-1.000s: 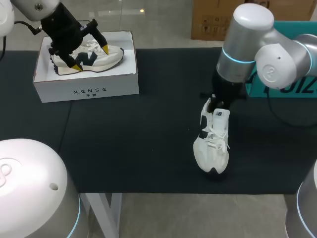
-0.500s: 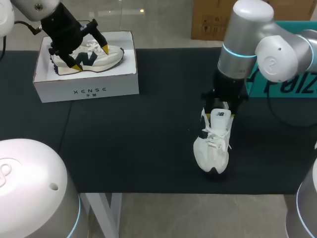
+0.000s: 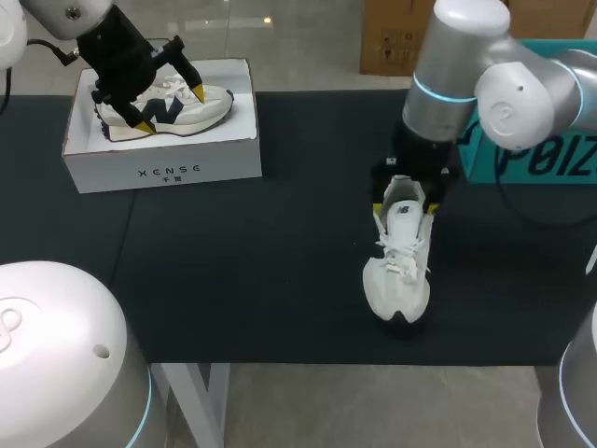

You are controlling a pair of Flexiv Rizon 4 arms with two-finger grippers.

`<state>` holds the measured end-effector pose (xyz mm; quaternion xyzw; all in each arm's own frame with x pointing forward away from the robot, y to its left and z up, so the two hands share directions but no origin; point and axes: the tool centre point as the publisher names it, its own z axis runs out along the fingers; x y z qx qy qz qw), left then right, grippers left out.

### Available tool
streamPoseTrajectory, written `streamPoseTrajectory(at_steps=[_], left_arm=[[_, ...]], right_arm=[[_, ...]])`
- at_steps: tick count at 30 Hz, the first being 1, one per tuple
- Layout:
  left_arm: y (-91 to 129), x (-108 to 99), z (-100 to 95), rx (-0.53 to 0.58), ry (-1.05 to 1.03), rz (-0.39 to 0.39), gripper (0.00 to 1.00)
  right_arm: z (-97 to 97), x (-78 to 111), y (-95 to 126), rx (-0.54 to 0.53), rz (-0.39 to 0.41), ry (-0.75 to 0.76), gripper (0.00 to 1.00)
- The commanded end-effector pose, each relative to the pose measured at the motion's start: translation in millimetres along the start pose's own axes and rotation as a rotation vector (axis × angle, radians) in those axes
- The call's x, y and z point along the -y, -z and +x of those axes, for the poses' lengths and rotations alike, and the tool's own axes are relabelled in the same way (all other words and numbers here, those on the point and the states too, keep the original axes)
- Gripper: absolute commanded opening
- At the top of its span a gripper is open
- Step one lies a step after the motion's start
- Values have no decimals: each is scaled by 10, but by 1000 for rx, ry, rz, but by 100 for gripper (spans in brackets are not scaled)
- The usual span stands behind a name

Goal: Take the shoe out of the shoebox, open the shoe tongue, remove and reinsert the insole, then place the shoe into the shoebox

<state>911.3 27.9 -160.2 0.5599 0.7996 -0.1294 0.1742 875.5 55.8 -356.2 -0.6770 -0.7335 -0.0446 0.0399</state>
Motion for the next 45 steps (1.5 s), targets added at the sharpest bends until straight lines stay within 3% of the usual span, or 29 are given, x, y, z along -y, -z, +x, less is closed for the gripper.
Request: streamPoseTrajectory(at_steps=[1,6,11,12,13,14,15,20,26,35,45], left_arm=[[0,-6,-6,-4,-1,0,100],[0,-6,-6,-4,-1,0,100],[0,-6,-6,-4,-1,0,100],[0,-6,-6,-4,-1,0,100],[0,-6,-6,-4,-1,0,100],[0,-6,-6,-4,-1,0,100],[0,-6,-6,-4,-1,0,100],[0,-6,-6,-4,-1,0,100],[0,-6,-6,-4,-1,0,100],[0,-6,-6,-4,-1,0,100],[0,-6,-6,-4,-1,0,100]], right_arm=[[-6,-37,192,4,-43,9,100],[-15,-119,360,5,-86,16,100],[-51,0,645,7,-117,13,98],[-69,55,686,6,-117,10,80],[-81,121,722,3,-118,7,49],[-83,188,743,2,-118,7,30],[-81,249,754,3,-113,10,0],[-101,571,783,-7,-90,-10,0],[-92,765,588,-36,-38,-34,0],[42,706,334,-55,-1,-11,0],[-26,534,-101,-67,40,-19,0]])
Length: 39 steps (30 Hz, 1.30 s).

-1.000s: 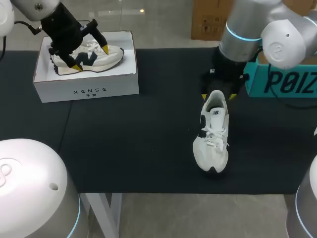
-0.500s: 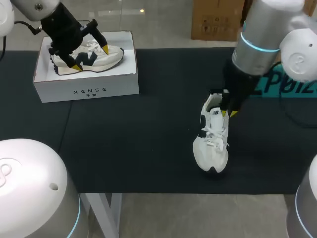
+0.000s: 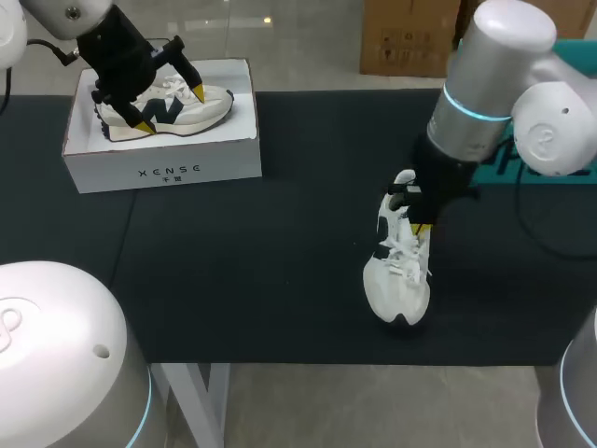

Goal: Take the shoe out of the shoebox, open the shoe tongue, remove and reinsert the insole, then place the shoe into the shoebox

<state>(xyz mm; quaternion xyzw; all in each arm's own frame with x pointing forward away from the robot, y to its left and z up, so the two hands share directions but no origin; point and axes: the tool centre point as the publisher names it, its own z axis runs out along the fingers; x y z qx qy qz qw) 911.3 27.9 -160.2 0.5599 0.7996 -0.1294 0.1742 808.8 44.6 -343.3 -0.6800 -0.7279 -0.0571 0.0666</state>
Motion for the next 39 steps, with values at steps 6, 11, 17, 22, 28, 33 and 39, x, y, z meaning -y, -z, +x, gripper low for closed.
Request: streamPoseTrajectory(at_steps=[6,11,17,22,28,33,39], left_arm=[[0,-6,-6,-4,-1,0,100],[0,-6,-6,-4,-1,0,100],[0,-6,-6,-4,-1,0,100],[0,-6,-6,-4,-1,0,100],[0,-6,-6,-4,-1,0,100],[0,-6,-6,-4,-1,0,100],[0,-6,-6,-4,-1,0,100]], right_arm=[[-2,-183,-75,-39,-34,69,0],[-27,-135,194,-33,-25,194,0],[-23,-142,466,16,-35,792,0],[-63,-195,561,178,-86,945,100],[-63,-195,561,178,-86,945,100],[-63,-195,561,178,-86,945,100],[-38,-284,547,199,-119,1132,100]])
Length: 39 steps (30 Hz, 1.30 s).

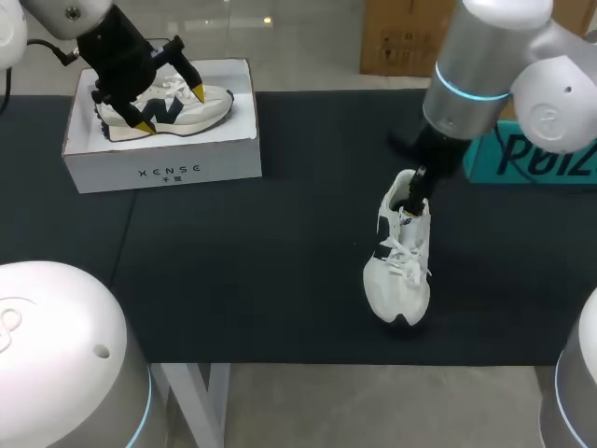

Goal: Take the shoe out of the shoebox, open the shoe tongue, remove and reinsert the insole, then place the shoe into the shoebox

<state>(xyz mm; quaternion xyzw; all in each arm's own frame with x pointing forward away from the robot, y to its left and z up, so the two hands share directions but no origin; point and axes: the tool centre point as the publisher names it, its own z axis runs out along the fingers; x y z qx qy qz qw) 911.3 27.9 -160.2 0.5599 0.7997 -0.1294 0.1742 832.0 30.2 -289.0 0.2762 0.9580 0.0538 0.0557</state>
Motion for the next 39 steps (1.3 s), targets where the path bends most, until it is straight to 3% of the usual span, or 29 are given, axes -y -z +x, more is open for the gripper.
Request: streamPoseTrajectory(at_steps=[1,2,9,15,19,27,39], left_arm=[[0,-6,-6,-4,-1,0,100],[0,-6,-6,-4,-1,0,100],[0,-6,-6,-4,-1,0,100],[0,-6,-6,-4,-1,0,100],[0,-6,-6,-4,-1,0,100],[0,-6,-6,-4,-1,0,100],[0,-6,-6,-4,-1,0,100]], right_arm=[[-60,-82,-20,61,-74,256,100],[-96,-94,-29,53,-89,324,100],[-345,-107,-177,19,-16,384,100],[-523,-214,-351,0,98,359,100],[-679,-316,-337,-15,157,293,100],[-877,-495,-293,-8,137,285,100],[-967,-477,-588,-60,119,311,100]])
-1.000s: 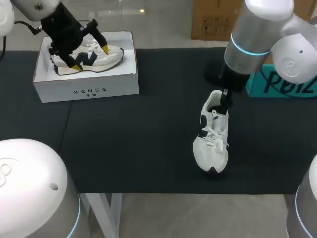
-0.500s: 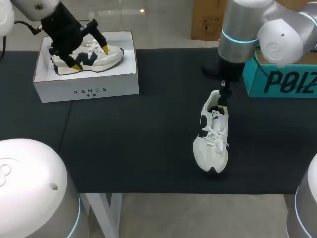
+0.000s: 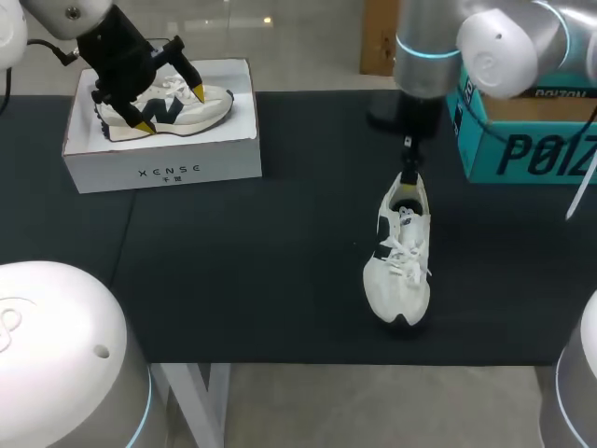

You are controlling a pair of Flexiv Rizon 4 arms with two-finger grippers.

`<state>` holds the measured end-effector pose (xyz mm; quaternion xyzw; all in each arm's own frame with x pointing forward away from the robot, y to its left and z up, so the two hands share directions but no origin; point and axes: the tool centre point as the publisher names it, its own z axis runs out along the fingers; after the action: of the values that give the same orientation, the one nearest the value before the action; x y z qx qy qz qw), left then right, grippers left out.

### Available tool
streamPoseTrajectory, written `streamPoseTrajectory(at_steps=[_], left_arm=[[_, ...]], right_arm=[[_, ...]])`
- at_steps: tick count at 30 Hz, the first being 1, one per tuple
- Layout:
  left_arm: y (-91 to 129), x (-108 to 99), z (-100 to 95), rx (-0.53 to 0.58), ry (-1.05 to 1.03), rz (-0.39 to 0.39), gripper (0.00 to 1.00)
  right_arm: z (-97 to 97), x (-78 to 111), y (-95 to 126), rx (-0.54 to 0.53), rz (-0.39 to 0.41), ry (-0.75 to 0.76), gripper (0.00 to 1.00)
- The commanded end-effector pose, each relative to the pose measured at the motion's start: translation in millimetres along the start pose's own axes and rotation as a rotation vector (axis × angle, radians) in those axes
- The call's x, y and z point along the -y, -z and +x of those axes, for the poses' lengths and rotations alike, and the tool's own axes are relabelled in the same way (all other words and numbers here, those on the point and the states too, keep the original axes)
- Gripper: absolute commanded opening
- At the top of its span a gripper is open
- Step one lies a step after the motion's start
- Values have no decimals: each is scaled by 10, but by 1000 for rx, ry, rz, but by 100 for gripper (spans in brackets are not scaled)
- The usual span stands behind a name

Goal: Take the shoe out of the shoebox, open the shoe tongue, remove and reinsert the insole, then place the shoe into the shoebox

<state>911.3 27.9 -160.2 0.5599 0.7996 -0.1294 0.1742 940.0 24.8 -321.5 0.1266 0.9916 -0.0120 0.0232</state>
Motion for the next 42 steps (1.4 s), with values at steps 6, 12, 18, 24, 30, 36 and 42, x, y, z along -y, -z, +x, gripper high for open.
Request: streamPoseTrajectory(at_steps=[6,12,18,24,30,36,42], left_arm=[[0,-6,-6,-4,-1,0,100],[0,-6,-6,-4,-1,0,100],[0,-6,-6,-4,-1,0,100],[0,-6,-6,-4,-1,0,100],[0,-6,-6,-4,-1,0,100],[0,-6,-6,-4,-1,0,100],[0,-6,-6,-4,-1,0,100]], right_arm=[[-127,-13,-194,-18,-43,2,100],[-171,15,-294,-26,-45,3,100],[-220,14,-382,-33,-50,8,100],[-215,30,-445,-41,-54,11,94],[-204,61,-502,-49,-54,13,64],[-171,94,-565,-54,-55,9,0],[-81,130,-532,-56,-63,-4,0]])
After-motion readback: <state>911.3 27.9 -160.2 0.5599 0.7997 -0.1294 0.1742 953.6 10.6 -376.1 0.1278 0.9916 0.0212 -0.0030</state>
